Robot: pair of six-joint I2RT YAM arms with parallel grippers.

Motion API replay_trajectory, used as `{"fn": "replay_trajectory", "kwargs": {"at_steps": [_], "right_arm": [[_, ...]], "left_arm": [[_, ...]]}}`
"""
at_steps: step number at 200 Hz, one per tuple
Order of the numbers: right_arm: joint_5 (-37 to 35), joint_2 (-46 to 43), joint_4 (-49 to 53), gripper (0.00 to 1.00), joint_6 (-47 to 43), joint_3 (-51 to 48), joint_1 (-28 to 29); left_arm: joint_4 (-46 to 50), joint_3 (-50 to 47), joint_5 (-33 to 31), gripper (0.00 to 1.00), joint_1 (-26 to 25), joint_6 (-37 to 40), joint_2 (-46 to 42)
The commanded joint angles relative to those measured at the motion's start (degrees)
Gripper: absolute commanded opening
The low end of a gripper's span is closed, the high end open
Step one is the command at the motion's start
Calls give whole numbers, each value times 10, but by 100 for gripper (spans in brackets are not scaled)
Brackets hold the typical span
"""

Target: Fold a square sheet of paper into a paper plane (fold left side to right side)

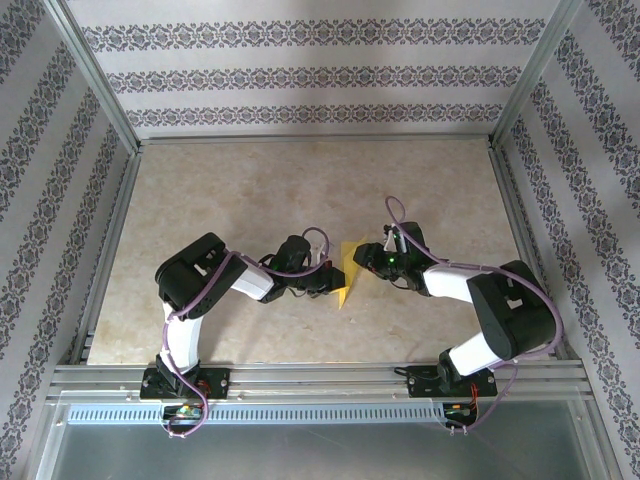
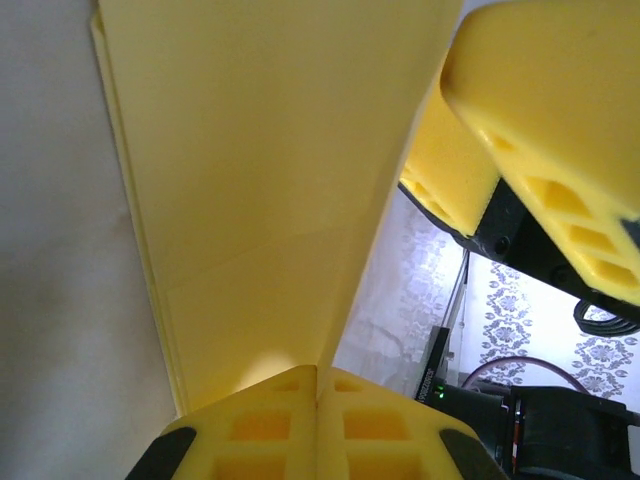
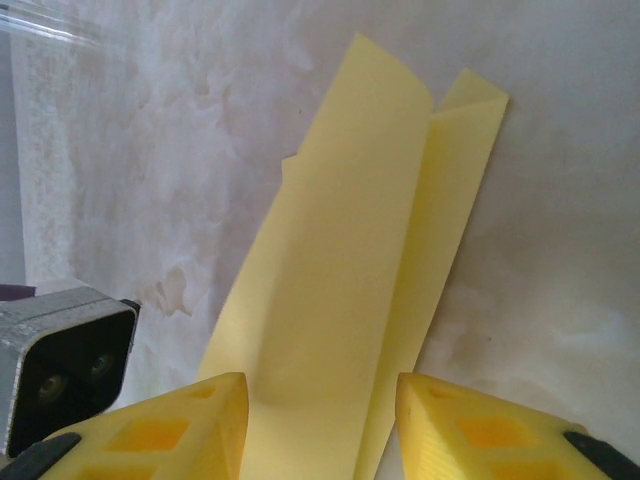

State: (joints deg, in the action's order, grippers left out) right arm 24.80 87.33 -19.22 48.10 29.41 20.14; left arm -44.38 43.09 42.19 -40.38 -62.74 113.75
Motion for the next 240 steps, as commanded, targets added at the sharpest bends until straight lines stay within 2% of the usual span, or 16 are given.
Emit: {"fn": "replay_trajectory", "kwargs": {"at_steps": [1, 94, 141, 187, 240], "right_arm": [[-9, 13, -19, 44, -2, 16, 7], [-11, 48, -20, 43, -4, 37, 13], [-17, 70, -4, 41, -3, 45, 20], [-39, 79, 45, 41, -17, 56, 25], [-39, 92, 45, 41, -18, 57, 29]], "left_arm": [[-47, -4, 15, 0, 8, -16, 8], [-58, -8, 13, 0, 10, -24, 10], [-66, -12, 12, 5, 12, -27, 10], [-53, -20, 10, 13, 18, -21, -11], [18, -14, 8, 33, 35, 12, -49]]}}
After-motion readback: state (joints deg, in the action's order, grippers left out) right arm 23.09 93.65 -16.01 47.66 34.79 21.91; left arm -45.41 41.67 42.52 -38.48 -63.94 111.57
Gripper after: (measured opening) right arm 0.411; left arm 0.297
